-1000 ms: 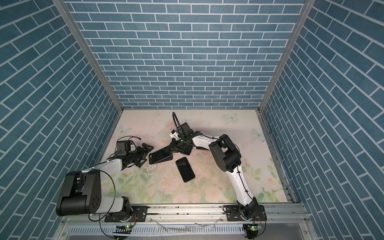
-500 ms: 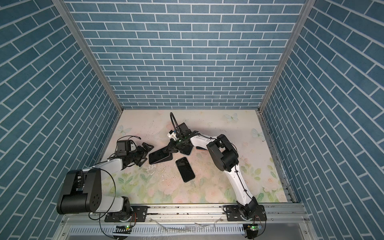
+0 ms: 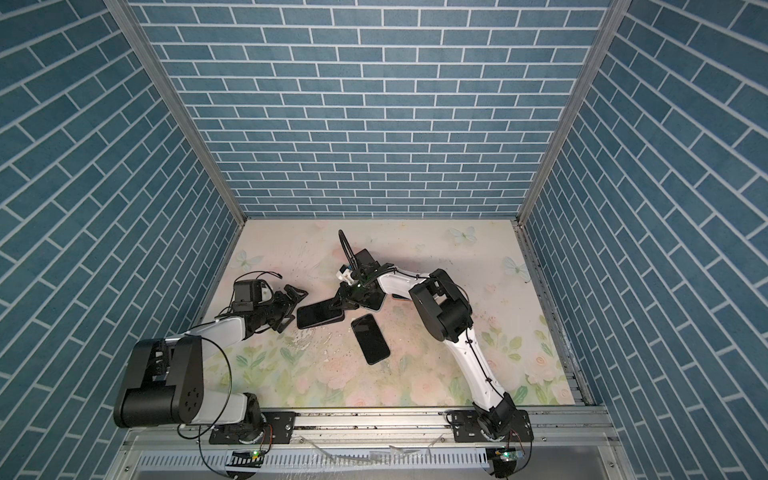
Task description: Put the phone into the phone case
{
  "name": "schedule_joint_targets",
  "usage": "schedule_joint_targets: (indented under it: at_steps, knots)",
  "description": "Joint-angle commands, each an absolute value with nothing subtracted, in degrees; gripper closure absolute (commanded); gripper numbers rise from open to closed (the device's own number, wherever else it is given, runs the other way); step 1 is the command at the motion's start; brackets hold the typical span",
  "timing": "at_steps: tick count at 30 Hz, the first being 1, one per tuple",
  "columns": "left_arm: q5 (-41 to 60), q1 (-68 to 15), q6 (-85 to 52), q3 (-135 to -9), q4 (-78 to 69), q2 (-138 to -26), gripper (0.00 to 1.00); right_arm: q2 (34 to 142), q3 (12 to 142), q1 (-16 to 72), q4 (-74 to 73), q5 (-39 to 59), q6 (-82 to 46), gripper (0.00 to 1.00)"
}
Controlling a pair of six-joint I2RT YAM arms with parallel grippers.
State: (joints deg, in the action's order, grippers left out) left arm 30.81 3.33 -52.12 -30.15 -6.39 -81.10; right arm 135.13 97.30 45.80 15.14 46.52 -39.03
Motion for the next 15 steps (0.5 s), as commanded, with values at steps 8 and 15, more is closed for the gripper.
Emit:
schedule_joint_targets:
  at_steps: [8,15]
  knots:
    - [29.6,3.1,-52.2,-29.1,-4.1,-79.7,0.01,136.6,97.2,47.3,27.5,29.7,-33.7,0.61]
    - [29.3,3.1,-53.2,-28.3,-4.1,-77.7,0.00,134.1,101.4,47.3,34.2,25.1,-29.3,0.48]
